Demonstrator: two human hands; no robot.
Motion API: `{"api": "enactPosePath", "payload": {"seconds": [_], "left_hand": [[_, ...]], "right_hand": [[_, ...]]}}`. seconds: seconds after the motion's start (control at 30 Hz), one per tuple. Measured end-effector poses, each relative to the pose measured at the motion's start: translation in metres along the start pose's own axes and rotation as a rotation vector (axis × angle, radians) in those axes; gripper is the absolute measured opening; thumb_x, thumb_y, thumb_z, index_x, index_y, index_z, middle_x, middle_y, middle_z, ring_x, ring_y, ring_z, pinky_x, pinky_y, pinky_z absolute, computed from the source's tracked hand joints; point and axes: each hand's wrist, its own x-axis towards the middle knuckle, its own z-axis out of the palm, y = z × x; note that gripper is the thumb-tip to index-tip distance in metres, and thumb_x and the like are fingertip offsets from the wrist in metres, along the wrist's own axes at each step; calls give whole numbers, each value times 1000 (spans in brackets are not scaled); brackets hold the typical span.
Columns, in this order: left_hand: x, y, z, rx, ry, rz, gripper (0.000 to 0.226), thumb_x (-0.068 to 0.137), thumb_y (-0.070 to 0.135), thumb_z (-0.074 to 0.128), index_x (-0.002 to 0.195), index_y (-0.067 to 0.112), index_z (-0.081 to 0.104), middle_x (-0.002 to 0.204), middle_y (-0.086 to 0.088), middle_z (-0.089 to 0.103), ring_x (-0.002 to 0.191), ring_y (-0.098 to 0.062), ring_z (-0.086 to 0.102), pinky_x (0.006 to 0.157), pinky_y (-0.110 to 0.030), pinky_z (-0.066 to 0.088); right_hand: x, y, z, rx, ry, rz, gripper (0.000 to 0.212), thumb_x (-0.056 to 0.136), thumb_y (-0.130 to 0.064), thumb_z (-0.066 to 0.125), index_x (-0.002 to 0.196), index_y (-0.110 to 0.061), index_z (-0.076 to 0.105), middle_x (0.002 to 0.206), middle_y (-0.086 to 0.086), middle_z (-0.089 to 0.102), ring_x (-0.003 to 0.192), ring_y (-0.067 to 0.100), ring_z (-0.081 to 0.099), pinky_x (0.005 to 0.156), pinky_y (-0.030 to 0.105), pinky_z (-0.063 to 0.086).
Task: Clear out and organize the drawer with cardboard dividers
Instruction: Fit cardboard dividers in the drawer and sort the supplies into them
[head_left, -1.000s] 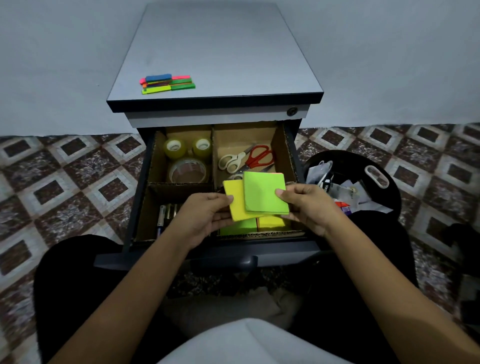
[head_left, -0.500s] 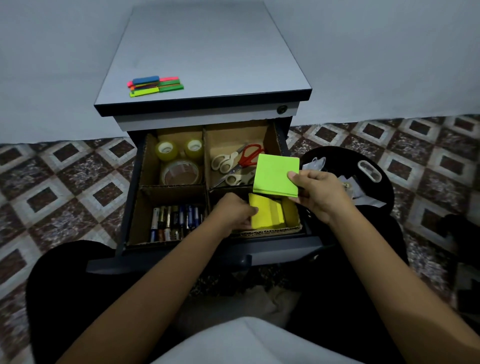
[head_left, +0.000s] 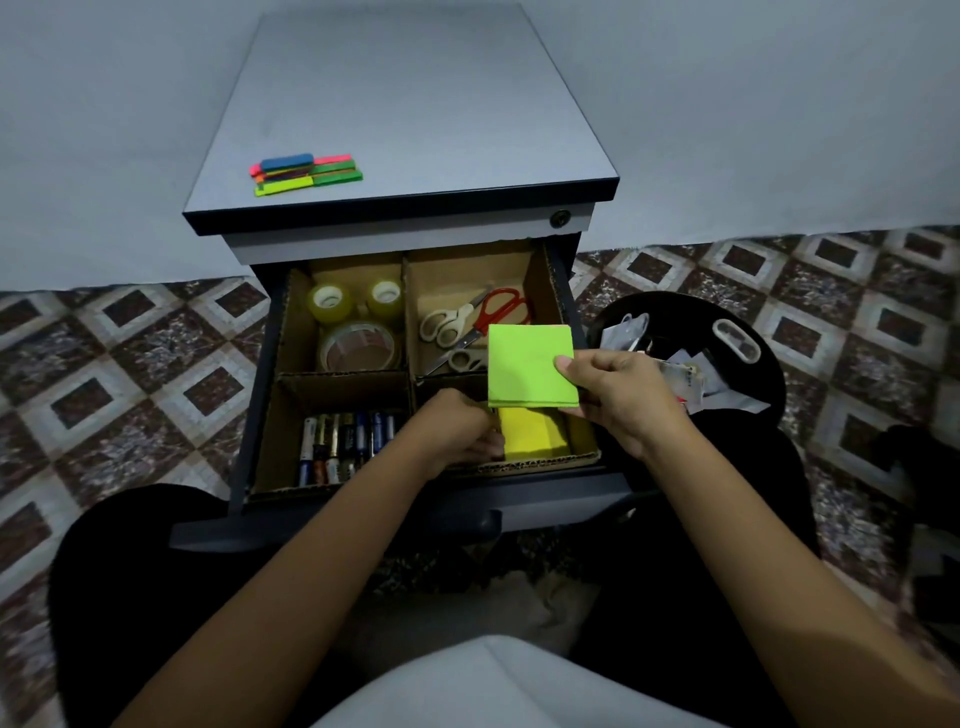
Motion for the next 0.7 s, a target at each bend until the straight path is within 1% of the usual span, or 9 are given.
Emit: {"api": "enactPosePath", "payload": {"seconds": [0.07, 0.13, 0.23, 0.33, 0.4, 0.5, 0.57, 0.63, 0.7], "left_hand": [[-5, 3, -4, -185, -23, -3, 20, 98, 12, 44, 87, 5, 60, 79, -13, 64, 70, -21, 63, 71, -31, 54], [-9, 5, -11, -428, -50, 7, 23, 100, 19, 40, 93, 10, 61, 87, -12, 66, 76, -22, 65, 68, -32, 55], [-17, 4, -22, -641, -90, 56, 27, 100, 26, 38, 99, 10, 60, 90, -11, 68, 80, -21, 66, 64, -31, 58], [-22, 0, -28, -627, -71, 112, 19, 98, 15, 44, 97, 6, 61, 84, -10, 70, 73, -18, 69, 60, -28, 59], [-24, -4, -29, -610, -20, 141, 17, 96, 10, 47, 91, 4, 61, 77, -8, 70, 64, -14, 70, 57, -25, 58], [-24, -9, -31, -584, 43, 173, 15, 94, 8, 50, 84, 6, 61, 65, -2, 70, 57, -10, 67, 53, -22, 56], [-24, -11, -32, -578, 72, 186, 14, 93, 8, 52, 82, 7, 61, 61, 1, 70, 55, -8, 66, 51, -21, 55], [-25, -13, -33, -584, 93, 196, 14, 92, 8, 53, 81, 6, 61, 60, 1, 69, 54, -8, 66, 52, -21, 55], [-26, -15, -35, -591, 95, 212, 14, 92, 8, 54, 81, 6, 62, 62, 0, 70, 55, -9, 67, 53, -22, 56]], "right_hand": [[-1, 1, 1, -43, -27, -10, 15, 93, -9, 53, 84, -8, 64, 80, 7, 66, 64, 9, 65, 57, 19, 56], [-2, 3, 2, -103, -56, -16, 16, 94, -9, 51, 87, -9, 65, 85, 10, 67, 69, 12, 65, 59, 21, 57], [-5, 5, 8, -155, -68, -30, 18, 95, -8, 49, 104, -2, 64, 92, 12, 64, 74, 16, 62, 58, 21, 57], [-8, 6, 14, -205, -64, -43, 22, 95, -7, 50, 112, -2, 62, 92, 10, 65, 73, 13, 62, 54, 20, 56], [-10, 9, 20, -268, -33, -62, 23, 93, -8, 54, 111, -1, 64, 93, 15, 66, 74, 15, 62, 58, 25, 55], [-11, 11, 26, -341, 10, -100, 15, 87, -10, 63, 99, -5, 70, 100, 30, 66, 78, 21, 57, 67, 31, 51], [-11, 11, 29, -329, -7, -83, 8, 85, -8, 65, 90, -11, 71, 91, 32, 63, 77, 22, 53, 69, 33, 47], [-10, 12, 29, -310, -16, -69, 9, 85, -6, 65, 92, -7, 70, 81, 19, 57, 73, 22, 54, 63, 29, 48], [-9, 12, 29, -300, -8, -64, 9, 85, -5, 64, 93, -4, 68, 77, 8, 56, 67, 15, 56, 54, 22, 49]]}}
